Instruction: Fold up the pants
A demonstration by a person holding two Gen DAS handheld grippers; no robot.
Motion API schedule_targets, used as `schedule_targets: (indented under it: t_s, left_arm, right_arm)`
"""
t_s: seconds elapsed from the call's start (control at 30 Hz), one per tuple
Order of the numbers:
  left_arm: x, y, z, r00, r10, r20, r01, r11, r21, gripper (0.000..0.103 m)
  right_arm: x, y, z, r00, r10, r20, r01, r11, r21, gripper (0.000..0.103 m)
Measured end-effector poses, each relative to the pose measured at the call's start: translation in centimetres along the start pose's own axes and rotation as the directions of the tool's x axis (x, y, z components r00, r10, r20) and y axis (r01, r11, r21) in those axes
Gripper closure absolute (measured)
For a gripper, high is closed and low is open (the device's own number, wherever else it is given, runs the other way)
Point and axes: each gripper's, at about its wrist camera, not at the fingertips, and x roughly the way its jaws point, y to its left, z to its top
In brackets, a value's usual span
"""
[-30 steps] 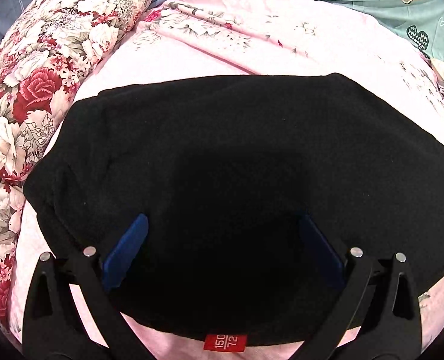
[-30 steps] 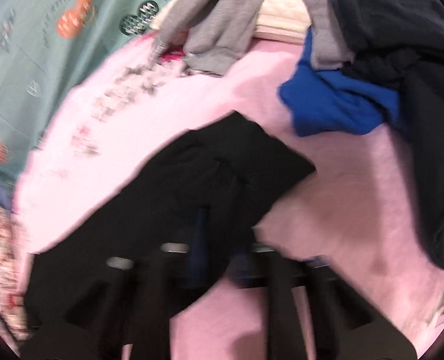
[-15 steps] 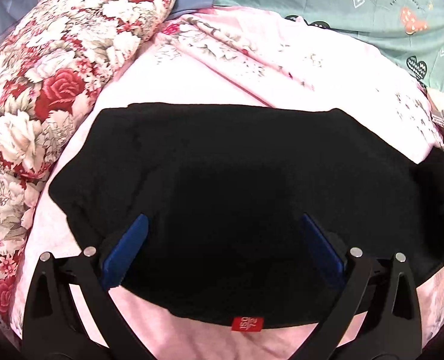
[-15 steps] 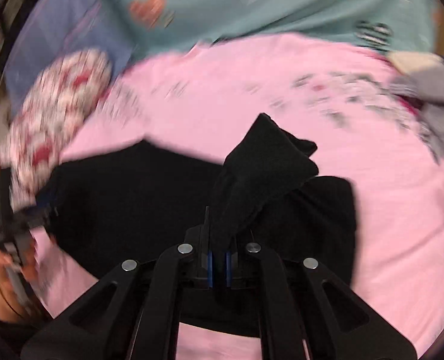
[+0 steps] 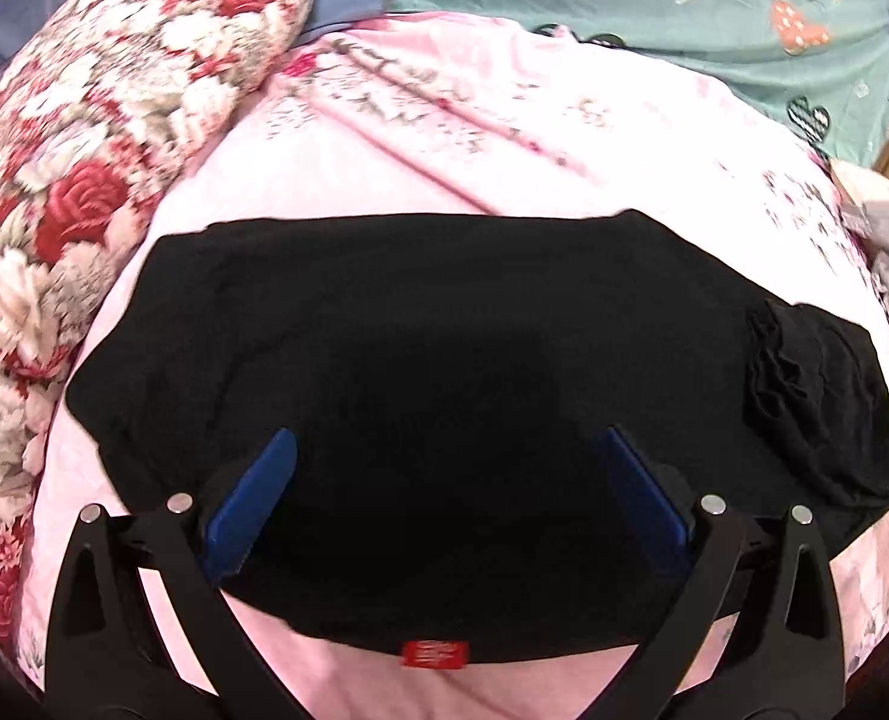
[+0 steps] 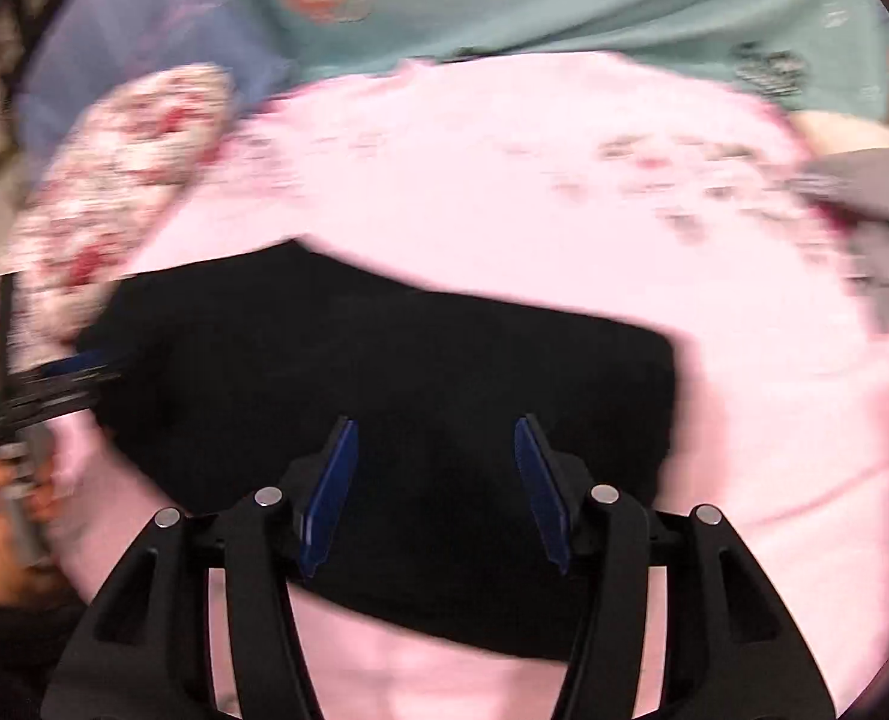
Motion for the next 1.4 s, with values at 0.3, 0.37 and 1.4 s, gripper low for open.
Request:
schedule_targets:
  t_s: [0.3, 0.37, 1.4]
  left_arm:
    - [-0.7, 0.7, -0.8, 0.996, 0.087, 0.017, -0.088, 0.996, 0.033, 0.002]
    - [-0.6, 1.5, -0.9, 0.996, 0.086, 0.01, -0.086, 0.996, 0.007, 0.002]
    - [0.0, -7.7, 2.8, 0.997, -0.054, 0.055, 0.047, 0.991, 0.125, 0.002]
  right_arm:
    - [5.2, 9.7, -0.7, 0.998, -0.038, -0.043, 0.02, 0.934, -0.357, 0.038]
    - [6.5, 11.3, -1.0, 0.997, -0.054, -0.055, 0.026, 0.906, -0.422, 0.038]
    - [2.3, -8.5, 0.4, 0.991, -0.123, 0.057, 0.111, 0.978, 0.175, 0.065]
